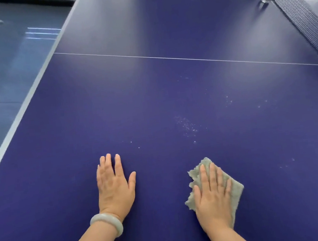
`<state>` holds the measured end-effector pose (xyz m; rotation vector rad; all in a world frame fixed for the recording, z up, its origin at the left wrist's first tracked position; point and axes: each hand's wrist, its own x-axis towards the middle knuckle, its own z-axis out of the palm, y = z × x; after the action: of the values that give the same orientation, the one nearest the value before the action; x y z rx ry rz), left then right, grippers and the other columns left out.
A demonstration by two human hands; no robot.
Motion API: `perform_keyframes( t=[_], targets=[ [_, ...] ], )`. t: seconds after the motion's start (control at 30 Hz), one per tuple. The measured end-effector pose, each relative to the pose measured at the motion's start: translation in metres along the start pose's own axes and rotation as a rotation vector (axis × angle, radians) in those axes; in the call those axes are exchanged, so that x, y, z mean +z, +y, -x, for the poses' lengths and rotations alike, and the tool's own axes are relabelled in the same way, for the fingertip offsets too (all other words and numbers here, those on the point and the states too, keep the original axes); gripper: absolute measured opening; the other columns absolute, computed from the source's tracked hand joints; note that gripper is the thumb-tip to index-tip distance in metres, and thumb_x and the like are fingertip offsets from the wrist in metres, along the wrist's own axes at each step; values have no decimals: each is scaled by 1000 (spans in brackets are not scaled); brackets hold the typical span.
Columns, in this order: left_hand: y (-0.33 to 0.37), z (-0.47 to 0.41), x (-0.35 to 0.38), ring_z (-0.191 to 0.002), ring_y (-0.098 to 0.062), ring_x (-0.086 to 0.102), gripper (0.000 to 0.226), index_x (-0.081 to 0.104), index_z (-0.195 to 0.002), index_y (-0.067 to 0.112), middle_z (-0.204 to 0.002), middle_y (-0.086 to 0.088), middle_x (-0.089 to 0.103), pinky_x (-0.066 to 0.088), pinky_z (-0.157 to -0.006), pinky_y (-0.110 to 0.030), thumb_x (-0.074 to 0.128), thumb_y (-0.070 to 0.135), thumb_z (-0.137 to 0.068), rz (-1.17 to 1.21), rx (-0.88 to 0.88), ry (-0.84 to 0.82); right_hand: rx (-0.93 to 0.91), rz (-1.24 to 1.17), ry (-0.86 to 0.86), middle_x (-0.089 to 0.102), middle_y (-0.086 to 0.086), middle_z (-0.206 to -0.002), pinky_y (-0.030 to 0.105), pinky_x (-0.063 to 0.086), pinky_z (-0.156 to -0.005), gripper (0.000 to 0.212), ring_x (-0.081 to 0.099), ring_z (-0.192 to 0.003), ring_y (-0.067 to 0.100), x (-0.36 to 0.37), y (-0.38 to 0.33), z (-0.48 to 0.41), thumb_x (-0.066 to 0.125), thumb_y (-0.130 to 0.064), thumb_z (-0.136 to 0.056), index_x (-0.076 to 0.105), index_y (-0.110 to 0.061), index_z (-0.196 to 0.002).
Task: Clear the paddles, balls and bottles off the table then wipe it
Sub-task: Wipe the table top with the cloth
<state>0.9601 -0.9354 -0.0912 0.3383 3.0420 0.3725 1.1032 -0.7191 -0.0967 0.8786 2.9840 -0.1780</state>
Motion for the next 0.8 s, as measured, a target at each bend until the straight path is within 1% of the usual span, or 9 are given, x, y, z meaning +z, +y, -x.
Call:
perform_keyframes(
  t=[0.17,0.23,0.3,0.37,0.47,0.53,0.63,0.7,0.8],
  targets=[
    [-18,-7,0,-149,-35,17,74,29,-151,5,-158,-20,24,15,-119,-49,19,53,-96,-136,-26,-61,-534,61,-37,12,-2,-163,48,14,-115,60,11,-150,19,2,-50,-41,27,-43,-99,18,-26,-156],
    [-16,-7,0,-149,-35,16,74,28,-152,5,-158,-20,23,17,-118,-50,18,52,-96,-144,-27,-59,-409,98,-61,3,-6,-164,46,7,-118,59,0,-151,15,3,-28,-71,17,-45,-100,5,-31,-156],
    [-16,-6,-1,-149,-35,16,73,28,-152,5,-158,-20,24,18,-118,-51,19,51,-96,-136,-38,-56,-24,29,-61,-4,-4,-164,48,2,-121,56,-7,-150,15,0,-3,-87,3,-47,-100,-8,-33,-153],
    [-15,-6,-1,-149,-35,16,72,29,-152,6,-158,-20,24,19,-118,-52,20,50,-96,-132,-39,-57,162,12,-40,3,3,-164,53,6,-120,57,0,-151,22,0,-7,-77,1,-46,-100,-5,-27,-153],
    [-15,-7,-1,-149,-36,17,72,28,-152,6,-158,-20,24,18,-118,-52,20,50,-95,-135,-35,-61,-84,23,-39,17,9,-162,55,14,-118,61,16,-149,27,3,-59,-45,5,-44,-101,18,-18,-155],
    [-15,-7,-2,-148,-36,18,72,30,-151,5,-158,-21,25,18,-117,-52,21,50,-95,-131,-35,-66,-297,24,-82,18,8,-162,53,14,-119,61,16,-149,26,5,-95,-51,4,-42,-102,21,-17,-155],
    [-16,-8,-2,-149,-36,18,73,30,-151,4,-158,-21,25,18,-117,-51,24,50,-95,-130,-27,-65,-433,8,-107,12,4,-163,51,10,-118,61,6,-151,22,4,-145,-96,16,-45,-99,16,-21,-156],
    [-16,-8,-2,-149,-36,18,73,29,-151,4,-158,-21,25,18,-117,-51,25,50,-94,-133,-28,-65,-509,6,-167,-5,-1,-164,49,-2,-120,66,-11,-150,17,3,-172,-134,11,-53,-96,1,-26,-156],
    [-15,-9,-2,-149,-36,18,73,29,-151,5,-158,-20,25,18,-117,-51,26,50,-94,-133,-37,-75,-463,-5,-262,-18,-6,-162,47,-14,-119,68,-20,-148,15,-2,-190,-188,16,-59,-98,-9,-31,-155]
  ],
)
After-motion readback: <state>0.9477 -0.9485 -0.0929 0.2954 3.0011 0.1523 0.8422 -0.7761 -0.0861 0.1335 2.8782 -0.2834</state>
